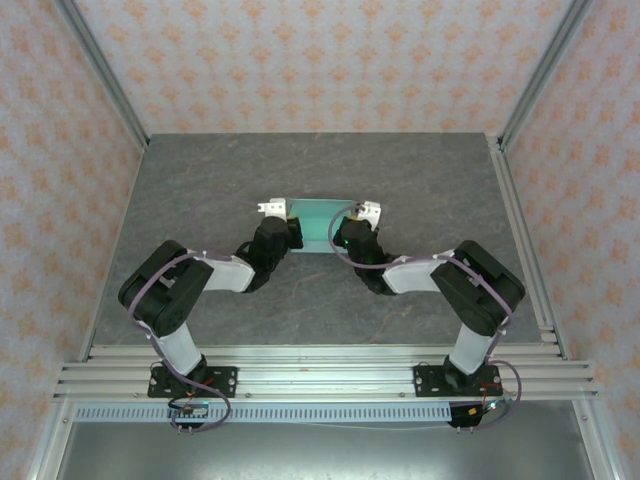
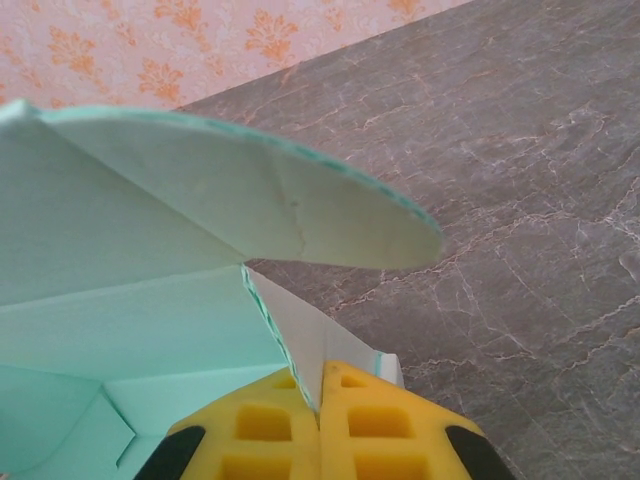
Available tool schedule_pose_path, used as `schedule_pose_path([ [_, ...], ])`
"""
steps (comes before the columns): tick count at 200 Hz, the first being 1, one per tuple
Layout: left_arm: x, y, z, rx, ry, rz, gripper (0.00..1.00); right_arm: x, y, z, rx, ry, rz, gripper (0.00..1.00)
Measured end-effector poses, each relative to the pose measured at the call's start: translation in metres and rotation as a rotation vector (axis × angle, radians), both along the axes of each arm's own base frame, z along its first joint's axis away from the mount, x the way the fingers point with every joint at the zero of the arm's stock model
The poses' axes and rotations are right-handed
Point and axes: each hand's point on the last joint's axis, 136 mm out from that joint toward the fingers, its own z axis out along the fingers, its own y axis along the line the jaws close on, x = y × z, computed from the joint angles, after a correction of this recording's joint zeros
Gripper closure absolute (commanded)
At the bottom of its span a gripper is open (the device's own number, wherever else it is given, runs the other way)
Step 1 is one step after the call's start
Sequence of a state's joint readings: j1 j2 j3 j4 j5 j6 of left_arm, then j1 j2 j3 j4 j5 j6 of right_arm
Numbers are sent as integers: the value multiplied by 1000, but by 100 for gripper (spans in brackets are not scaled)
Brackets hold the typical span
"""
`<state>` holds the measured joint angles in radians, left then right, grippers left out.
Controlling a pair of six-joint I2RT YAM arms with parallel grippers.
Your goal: Fold the paper box
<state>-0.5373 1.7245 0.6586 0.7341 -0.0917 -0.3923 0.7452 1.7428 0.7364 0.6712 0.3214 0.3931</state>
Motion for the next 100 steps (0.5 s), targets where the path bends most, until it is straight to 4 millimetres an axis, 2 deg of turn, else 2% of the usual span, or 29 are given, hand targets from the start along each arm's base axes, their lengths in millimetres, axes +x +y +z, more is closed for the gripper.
schedule_pose_path([
  [100,-15,-1,-5,0,-36,5,98,-18,0,-11,28,-38,19,96],
])
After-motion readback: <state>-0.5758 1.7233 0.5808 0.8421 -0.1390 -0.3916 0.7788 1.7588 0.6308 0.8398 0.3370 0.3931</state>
